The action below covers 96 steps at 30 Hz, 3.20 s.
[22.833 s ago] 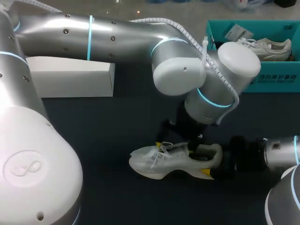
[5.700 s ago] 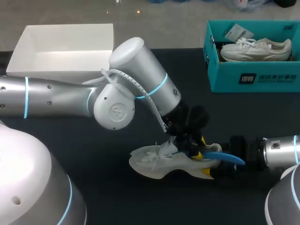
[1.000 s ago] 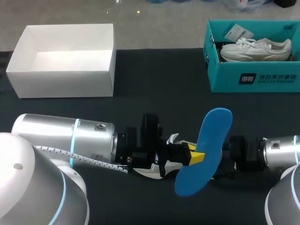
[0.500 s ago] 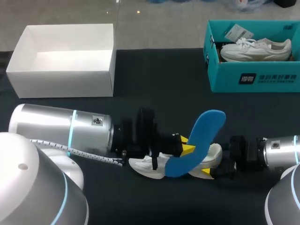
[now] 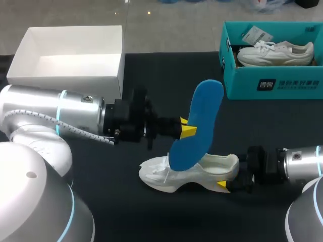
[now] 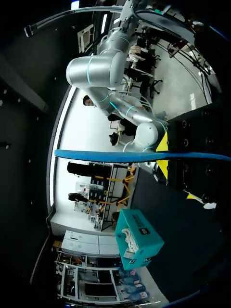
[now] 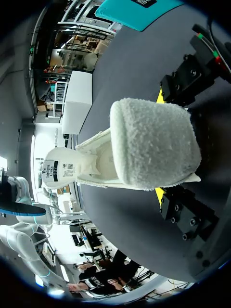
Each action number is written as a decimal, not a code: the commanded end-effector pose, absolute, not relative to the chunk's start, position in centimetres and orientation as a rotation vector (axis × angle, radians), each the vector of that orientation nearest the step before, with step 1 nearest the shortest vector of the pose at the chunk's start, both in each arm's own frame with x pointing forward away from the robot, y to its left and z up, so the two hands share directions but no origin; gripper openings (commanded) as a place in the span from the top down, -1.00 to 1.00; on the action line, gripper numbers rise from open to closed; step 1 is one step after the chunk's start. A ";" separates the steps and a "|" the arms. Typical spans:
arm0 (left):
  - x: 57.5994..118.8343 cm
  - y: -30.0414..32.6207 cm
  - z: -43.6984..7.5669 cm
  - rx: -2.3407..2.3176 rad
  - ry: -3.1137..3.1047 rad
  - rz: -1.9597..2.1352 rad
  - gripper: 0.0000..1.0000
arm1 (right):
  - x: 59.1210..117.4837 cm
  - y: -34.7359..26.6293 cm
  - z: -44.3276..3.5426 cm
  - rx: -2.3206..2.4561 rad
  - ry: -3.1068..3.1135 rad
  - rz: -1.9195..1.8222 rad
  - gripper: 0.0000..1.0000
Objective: Take the shoe out of the shoebox, open the shoe tongue, remove and reinsert the insole, then place the shoe into the shoebox
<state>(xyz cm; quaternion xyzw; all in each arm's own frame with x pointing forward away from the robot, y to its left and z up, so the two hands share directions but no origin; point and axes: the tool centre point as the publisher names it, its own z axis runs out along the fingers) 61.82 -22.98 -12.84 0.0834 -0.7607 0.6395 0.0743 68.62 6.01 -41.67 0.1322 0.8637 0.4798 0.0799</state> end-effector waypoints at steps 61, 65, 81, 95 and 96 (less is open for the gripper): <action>57.4 -23.8 -1.3 0.525 -1.850 1.793 1.00 | 68.6 6.1 -41.8 0.398 2.584 1.427 1.00; 57.2 -23.9 -1.1 0.537 -1.854 1.797 1.00 | 68.6 6.1 -41.8 0.398 2.584 1.427 1.00; 56.5 -23.9 -1.1 0.540 -1.833 1.802 1.00 | 68.6 6.1 -41.8 0.398 2.584 1.427 1.00; 56.5 -23.9 -1.1 0.540 -1.833 1.802 1.00 | 68.6 6.1 -41.8 0.398 2.584 1.427 1.00; 56.5 -23.9 -1.1 0.540 -1.833 1.802 1.00 | 68.6 6.1 -41.8 0.398 2.584 1.427 1.00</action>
